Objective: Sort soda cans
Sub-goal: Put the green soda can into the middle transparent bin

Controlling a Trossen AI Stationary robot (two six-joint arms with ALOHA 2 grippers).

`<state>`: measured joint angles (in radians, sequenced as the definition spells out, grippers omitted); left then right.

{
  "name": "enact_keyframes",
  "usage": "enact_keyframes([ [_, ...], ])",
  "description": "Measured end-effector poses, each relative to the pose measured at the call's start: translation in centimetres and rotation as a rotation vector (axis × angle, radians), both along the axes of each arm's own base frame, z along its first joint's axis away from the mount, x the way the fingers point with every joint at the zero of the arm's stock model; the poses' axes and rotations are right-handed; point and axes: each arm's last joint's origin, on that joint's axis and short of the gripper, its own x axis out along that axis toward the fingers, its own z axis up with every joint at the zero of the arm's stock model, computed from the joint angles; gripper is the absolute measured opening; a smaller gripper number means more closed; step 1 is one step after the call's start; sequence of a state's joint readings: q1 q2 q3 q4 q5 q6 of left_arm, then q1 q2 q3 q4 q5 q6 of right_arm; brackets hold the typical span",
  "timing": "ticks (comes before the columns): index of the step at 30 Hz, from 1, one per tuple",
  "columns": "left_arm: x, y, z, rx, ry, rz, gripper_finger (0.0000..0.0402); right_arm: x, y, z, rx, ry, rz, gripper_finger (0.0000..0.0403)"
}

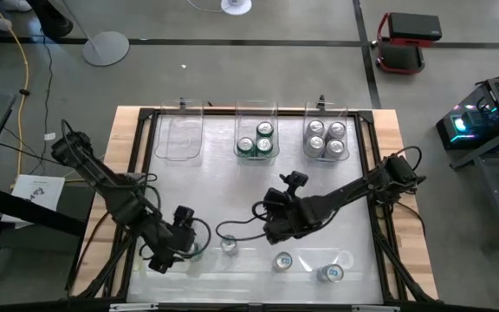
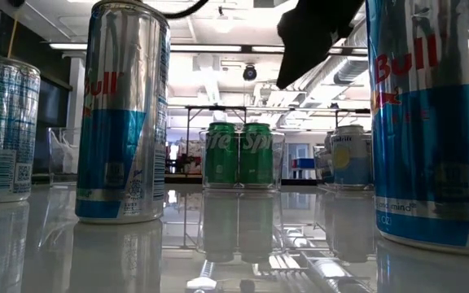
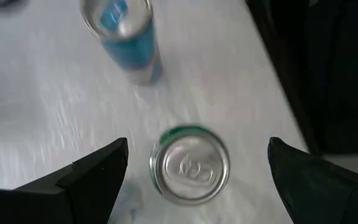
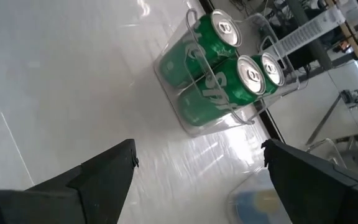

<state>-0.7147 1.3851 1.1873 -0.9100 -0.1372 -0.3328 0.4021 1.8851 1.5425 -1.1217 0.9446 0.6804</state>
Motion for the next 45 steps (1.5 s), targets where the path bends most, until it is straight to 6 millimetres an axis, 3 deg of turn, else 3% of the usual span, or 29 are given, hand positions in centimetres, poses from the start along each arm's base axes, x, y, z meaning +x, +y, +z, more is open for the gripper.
enact_keyframes([
  [10, 0.4, 0.3, -1.3, 0.061, 0.097, -0.036, 0.036, -0.8, 1.9, 0.0, 0.004, -0.041, 0.026, 0.0344],
  [19, -0.5, 0.3, -3.6, 0.154, 0.13, -0.177, 0.036, -1.0, 2.3, 0.0, 0.015, -0.061, 0.022, 0.0344],
  [26, -0.3, -0.3, -4.8, 0.15, 0.049, -0.224, 0.036, -1.1, 2.7, 0.0, 0.017, -0.063, 0.032, 0.0344],
  [32, 0.2, -1.0, -6.9, 0.185, 0.051, -0.265, 0.036, -1.2, 3.0, 0.0, 0.018, -0.066, 0.037, 0.0344],
  [45, 0.2, -0.9, -6.5, 0.114, 0.051, -0.13, 0.036, -1.9, 3.1, 0.0, -0.009, 0.001, 0.059, 0.0344],
])
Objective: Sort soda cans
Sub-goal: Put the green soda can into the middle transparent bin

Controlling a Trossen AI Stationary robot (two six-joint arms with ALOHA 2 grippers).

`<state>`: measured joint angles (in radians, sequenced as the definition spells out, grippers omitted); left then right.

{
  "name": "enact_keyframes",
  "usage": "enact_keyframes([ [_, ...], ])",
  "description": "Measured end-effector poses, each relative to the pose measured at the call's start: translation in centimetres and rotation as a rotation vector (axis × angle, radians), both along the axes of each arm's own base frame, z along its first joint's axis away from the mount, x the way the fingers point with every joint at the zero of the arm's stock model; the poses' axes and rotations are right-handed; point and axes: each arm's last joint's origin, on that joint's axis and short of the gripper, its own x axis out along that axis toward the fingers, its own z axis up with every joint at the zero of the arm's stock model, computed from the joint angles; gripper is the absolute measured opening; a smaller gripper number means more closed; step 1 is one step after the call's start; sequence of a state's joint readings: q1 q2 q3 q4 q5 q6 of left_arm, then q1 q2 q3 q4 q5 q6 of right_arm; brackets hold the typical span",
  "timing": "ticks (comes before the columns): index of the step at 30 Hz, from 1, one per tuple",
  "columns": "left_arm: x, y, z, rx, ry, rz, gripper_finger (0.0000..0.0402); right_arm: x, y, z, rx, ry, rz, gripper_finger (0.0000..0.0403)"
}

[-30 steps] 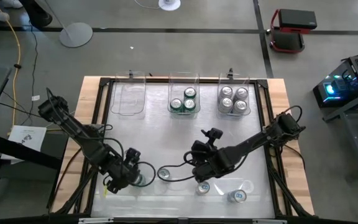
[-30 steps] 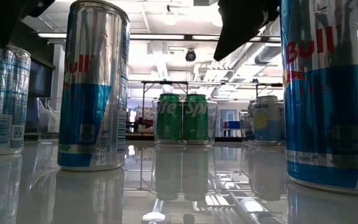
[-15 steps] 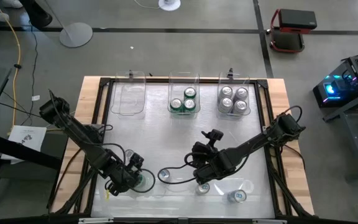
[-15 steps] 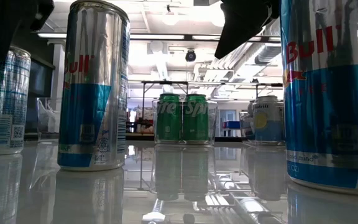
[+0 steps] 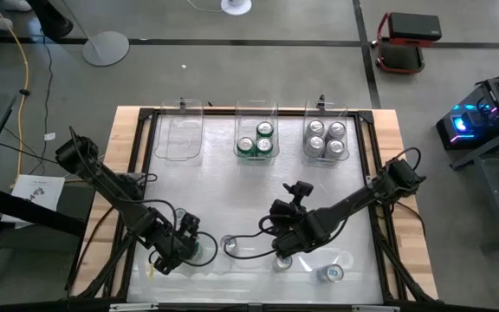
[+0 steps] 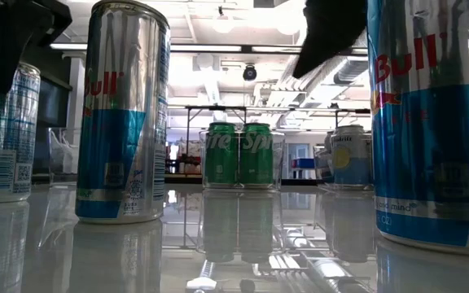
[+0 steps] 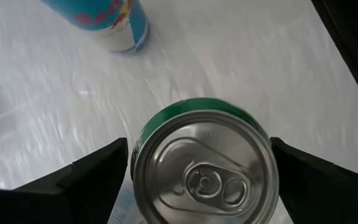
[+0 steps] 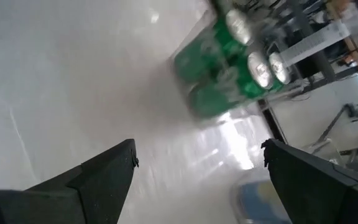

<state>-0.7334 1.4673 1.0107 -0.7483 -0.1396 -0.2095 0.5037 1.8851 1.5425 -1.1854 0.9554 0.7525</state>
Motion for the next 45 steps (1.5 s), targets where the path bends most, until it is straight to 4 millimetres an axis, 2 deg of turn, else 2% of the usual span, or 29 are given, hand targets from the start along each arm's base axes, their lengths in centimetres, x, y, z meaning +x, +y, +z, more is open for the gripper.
enact_keyframes([
  [6, 0.0, 0.0, 0.0, -0.024, 0.013, 0.07, 0.036, -0.1, -0.3, -0.3, 0.098, 0.093, 0.003, 0.0344],
  [18, -0.2, 0.0, 0.0, -0.046, 0.036, 0.138, 0.0357, -0.1, -0.3, -0.3, 0.099, 0.061, -0.022, 0.0344],
  [26, -0.1, 0.0, 0.0, -0.045, 0.031, 0.143, 0.0299, -0.2, -0.4, -0.3, 0.095, 0.065, -0.03, 0.0344],
  [30, -0.2, 0.0, 0.4, -0.04, 0.032, 0.143, 0.0294, -0.3, -0.3, -0.3, 0.1, 0.056, -0.044, 0.0344],
  [34, -0.2, 0.5, 3.2, 0.003, -0.01, 0.139, 0.0294, -0.7, 0.0, -0.3, 0.099, 0.058, -0.052, 0.0344],
  [39, -0.3, 2.3, 7.1, 0.085, -0.004, 0.162, 0.0294, -2.0, 0.3, -0.2, 0.083, 0.066, -0.116, 0.0344],
  [45, 0.6, 6.0, 10.9, 0.186, -0.027, 0.142, 0.0294, -3.3, 1.0, 0.0, 0.054, 0.046, -0.153, 0.0344],
])
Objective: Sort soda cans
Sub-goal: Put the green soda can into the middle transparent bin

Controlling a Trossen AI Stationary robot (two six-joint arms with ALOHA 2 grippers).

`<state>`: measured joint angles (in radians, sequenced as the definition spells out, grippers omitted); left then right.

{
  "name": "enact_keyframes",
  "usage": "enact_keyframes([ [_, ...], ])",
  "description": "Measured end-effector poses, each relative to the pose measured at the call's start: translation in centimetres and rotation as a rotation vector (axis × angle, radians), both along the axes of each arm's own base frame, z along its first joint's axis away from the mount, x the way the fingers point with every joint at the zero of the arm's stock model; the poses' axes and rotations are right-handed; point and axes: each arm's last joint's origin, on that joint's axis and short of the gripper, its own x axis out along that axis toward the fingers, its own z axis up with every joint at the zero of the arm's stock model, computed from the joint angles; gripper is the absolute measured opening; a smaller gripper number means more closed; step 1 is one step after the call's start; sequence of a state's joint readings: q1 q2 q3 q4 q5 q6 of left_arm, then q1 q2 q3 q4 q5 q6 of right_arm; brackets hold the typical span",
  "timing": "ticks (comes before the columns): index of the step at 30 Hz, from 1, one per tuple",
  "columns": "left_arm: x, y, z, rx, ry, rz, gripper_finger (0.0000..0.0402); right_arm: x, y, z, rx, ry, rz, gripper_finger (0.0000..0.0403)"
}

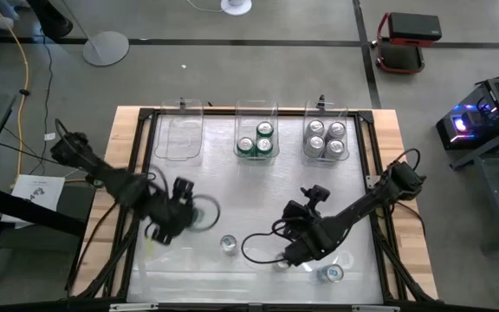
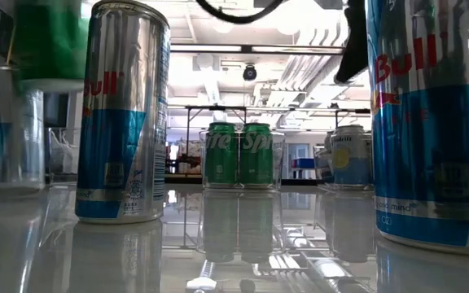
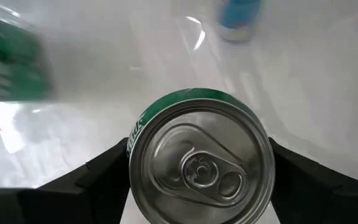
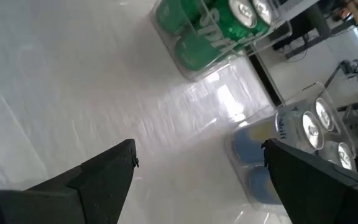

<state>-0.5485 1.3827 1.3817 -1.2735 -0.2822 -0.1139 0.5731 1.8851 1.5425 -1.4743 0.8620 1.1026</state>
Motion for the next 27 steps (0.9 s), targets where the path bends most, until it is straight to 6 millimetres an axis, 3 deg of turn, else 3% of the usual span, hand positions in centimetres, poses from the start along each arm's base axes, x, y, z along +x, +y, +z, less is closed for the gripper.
enact_keyframes([
  [6, 2.3, 5.8, 2.2, 0.057, -0.052, 0.015, 0.0294, -0.2, 0.5, 0.1, -0.047, -0.035, 0.029, 0.0344],
  [15, 4.1, 11.5, 2.6, 0.122, -0.106, 0.0, 0.0294, -0.1, 0.3, 0.2, -0.062, -0.036, 0.033, 0.0344],
  [22, 5.1, 20.2, 3.3, 0.151, -0.262, 0.122, 0.0294, -0.1, 0.3, 0.2, -0.077, -0.05, 0.037, 0.0344],
  [27, 6.6, 26.4, 1.9, 0.16, -0.323, 0.17, 0.0294, -0.1, 0.3, 0.2, -0.08, -0.053, 0.038, 0.0344],
])
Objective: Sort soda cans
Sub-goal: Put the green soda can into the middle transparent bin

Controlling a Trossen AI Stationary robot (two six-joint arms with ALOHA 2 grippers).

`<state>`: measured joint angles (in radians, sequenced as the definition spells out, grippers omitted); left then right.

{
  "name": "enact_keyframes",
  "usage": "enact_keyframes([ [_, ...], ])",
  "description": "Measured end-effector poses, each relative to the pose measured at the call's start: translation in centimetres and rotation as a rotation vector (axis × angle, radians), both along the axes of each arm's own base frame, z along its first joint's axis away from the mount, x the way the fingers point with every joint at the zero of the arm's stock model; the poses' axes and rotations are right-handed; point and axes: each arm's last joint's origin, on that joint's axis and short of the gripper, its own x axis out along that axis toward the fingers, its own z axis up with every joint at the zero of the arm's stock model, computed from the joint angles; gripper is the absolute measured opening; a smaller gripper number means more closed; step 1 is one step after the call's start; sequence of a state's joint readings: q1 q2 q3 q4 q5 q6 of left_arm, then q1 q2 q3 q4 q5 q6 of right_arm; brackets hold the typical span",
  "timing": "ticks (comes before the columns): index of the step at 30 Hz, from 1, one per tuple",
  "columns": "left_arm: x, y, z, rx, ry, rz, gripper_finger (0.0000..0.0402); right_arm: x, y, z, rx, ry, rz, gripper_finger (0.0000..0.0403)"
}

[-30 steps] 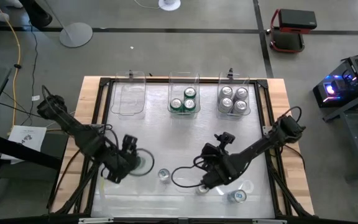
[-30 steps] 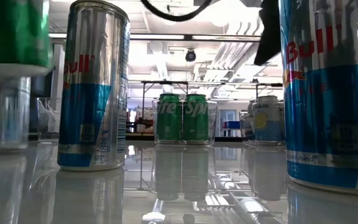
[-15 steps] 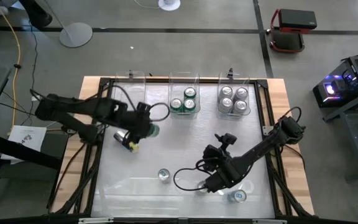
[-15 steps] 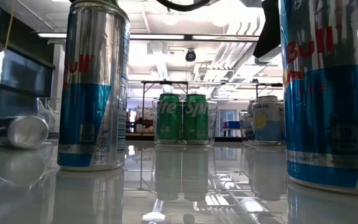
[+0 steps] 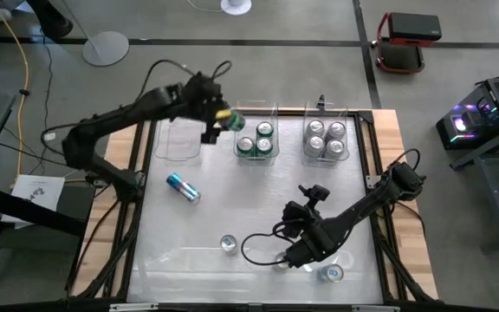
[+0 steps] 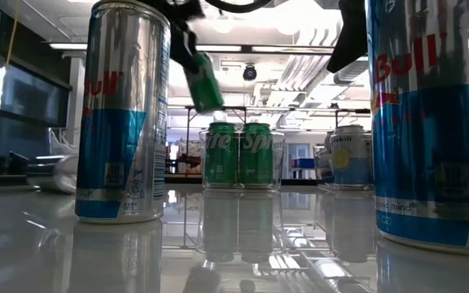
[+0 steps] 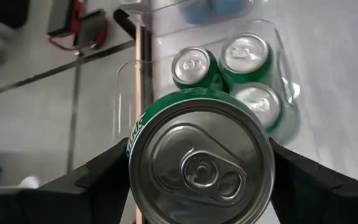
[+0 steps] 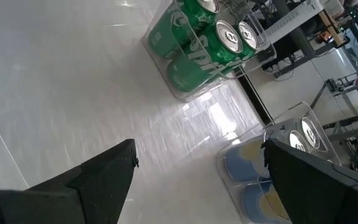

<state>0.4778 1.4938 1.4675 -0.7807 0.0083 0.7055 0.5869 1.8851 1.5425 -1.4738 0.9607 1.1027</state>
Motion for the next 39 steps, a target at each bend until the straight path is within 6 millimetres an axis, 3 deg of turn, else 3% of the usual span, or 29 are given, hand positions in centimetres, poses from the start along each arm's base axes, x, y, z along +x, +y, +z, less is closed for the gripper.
enact_keyframes([
  [6, 3.6, 5.4, -2.5, -0.085, 0.019, -0.041, 0.0294, 0.2, -0.4, 0.0, 0.021, -0.035, -0.042, 0.0344],
  [12, 6.1, 8.1, -5.7, -0.118, 0.131, -0.059, 0.0294, 0.4, -0.7, -0.1, 0.055, -0.067, -0.092, 0.0344],
  [21, 6.9, 9.6, -9.3, -0.222, 0.241, -0.072, 0.03, 0.4, -0.8, -0.1, 0.067, -0.069, -0.101, 0.0344],
  [39, 7.5, 9.5, -9.4, -0.278, 0.167, -0.084, 0.0344, 0.4, -0.8, -0.1, 0.064, -0.061, -0.096, 0.0344],
])
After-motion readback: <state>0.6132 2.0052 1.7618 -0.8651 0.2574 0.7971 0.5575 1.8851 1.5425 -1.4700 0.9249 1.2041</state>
